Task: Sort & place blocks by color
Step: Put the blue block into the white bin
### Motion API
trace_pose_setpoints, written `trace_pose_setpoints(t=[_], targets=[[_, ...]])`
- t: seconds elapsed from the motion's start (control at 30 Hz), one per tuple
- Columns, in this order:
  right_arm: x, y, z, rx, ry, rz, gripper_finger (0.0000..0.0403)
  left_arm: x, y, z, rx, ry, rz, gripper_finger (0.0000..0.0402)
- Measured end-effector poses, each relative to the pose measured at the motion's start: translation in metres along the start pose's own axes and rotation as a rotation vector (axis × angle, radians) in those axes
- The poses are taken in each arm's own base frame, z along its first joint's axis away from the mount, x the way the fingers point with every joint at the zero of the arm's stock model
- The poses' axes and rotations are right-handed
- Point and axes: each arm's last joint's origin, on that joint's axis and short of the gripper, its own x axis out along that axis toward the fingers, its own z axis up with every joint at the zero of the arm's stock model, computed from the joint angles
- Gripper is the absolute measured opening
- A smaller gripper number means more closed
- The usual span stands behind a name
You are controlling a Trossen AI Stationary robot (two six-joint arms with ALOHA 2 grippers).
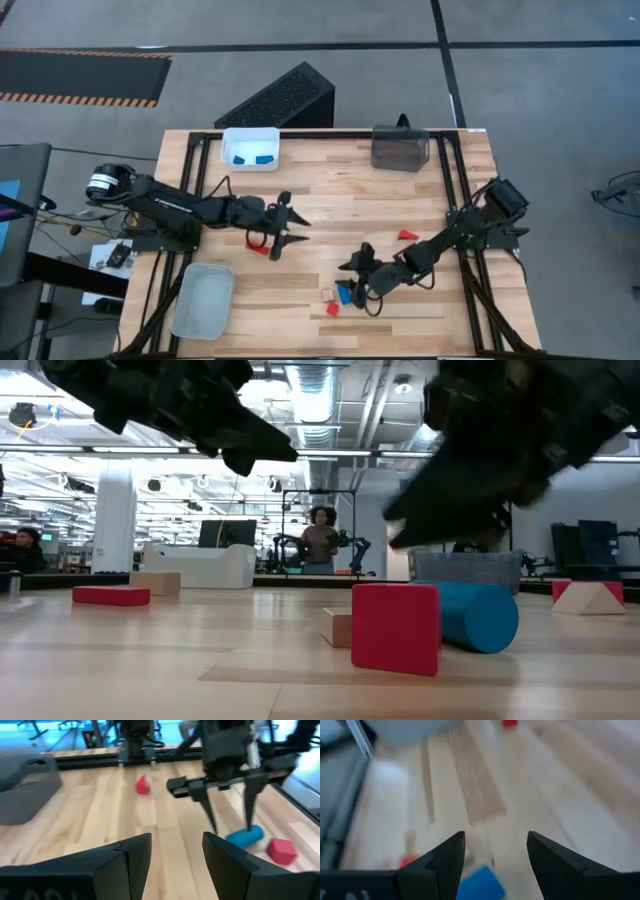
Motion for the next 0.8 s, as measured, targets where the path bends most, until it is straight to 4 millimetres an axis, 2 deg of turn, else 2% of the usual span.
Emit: trace_pose_setpoints(t=[0.13,0.27,0.47,0.67,0.8], targets=[[0.006,0.002,-0.012,-0.029,0.105,-0.076,0.0240,0.000,-0.011,0.000,0.017,-0.002,-0.039,0.0168],[0.000,0.007,-0.009,-0.030,0.168,-0.131,0.0240,0.000,-0.019,-0.001,0.013,0.017,-0.050,0.0168],[-0.014,0.025,-0.001,-0.014,0.147,-0.069,0.0240,-0.001,-0.024,-0.005,0.016,0.051,0.004,0.0168],[-0.022,0.026,-0.016,-0.361,0.282,-0.036,0.0240,-0.001,-0.025,-0.006,0.014,0.068,0.009,0.0168],[-0.033,0.027,-0.014,-0.496,0.357,0.036,0.0240,-0.001,-0.024,-0.006,0.014,0.068,0.022,0.0168]])
